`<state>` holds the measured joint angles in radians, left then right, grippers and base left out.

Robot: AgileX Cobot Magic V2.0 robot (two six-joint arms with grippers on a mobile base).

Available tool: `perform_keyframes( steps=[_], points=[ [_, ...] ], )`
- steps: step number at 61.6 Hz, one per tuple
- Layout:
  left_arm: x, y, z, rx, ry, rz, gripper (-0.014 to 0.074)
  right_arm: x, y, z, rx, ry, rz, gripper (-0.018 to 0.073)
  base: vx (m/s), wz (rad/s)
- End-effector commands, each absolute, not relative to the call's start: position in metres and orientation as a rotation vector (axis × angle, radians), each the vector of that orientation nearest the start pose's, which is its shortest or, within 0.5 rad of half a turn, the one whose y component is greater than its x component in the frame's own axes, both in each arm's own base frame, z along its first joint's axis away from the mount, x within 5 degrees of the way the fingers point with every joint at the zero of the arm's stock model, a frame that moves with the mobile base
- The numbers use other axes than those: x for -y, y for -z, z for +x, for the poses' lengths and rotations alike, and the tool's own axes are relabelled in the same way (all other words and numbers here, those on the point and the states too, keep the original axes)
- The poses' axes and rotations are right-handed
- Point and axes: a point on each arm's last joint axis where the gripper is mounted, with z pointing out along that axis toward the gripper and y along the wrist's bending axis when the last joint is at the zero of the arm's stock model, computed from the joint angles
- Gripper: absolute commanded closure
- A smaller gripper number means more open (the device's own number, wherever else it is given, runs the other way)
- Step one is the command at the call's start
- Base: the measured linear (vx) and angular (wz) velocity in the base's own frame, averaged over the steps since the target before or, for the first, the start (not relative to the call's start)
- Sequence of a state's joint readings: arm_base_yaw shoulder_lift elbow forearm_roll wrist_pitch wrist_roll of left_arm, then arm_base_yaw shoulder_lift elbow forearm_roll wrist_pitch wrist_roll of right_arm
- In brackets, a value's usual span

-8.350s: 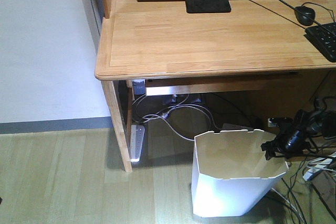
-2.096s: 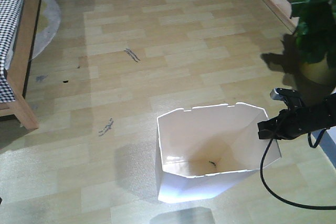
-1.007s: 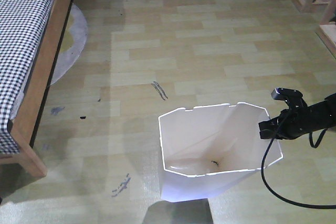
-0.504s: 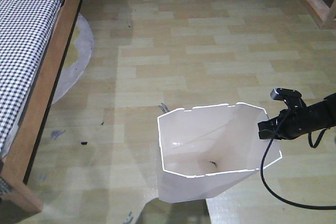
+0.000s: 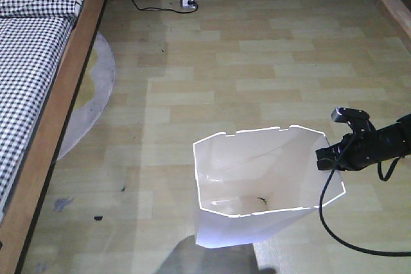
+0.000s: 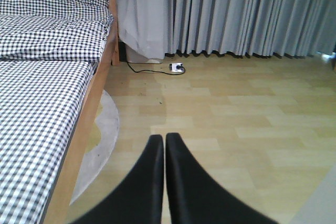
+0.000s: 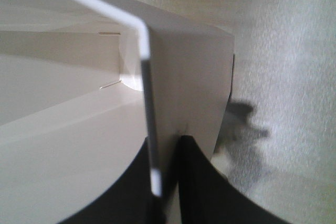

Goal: Move trash bin to bedside with robot
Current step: 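Drive forward to the bedside by the curtains carrying the bin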

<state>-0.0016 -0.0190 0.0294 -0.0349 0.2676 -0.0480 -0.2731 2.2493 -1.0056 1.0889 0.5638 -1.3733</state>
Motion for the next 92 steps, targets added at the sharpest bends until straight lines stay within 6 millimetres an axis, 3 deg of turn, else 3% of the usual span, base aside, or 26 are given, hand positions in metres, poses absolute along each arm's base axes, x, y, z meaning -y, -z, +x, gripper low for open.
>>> perform_keyframes(
  steps=[1, 92],
  points=[
    [0.0012, -0.1778, 0.0558, -1.704, 0.086, -0.071, 0.0602, 0.0397, -0.0561, 0.3477, -2.669, -0.819, -0.118, 0.0564, 0.42, 0.07],
    [0.0012, -0.1778, 0.0558, -1.704, 0.086, -0.071, 0.0602, 0.0396, -0.0562, 0.3477, -2.669, -0.820, -0.118, 0.0564, 0.41, 0.04]
  ],
)
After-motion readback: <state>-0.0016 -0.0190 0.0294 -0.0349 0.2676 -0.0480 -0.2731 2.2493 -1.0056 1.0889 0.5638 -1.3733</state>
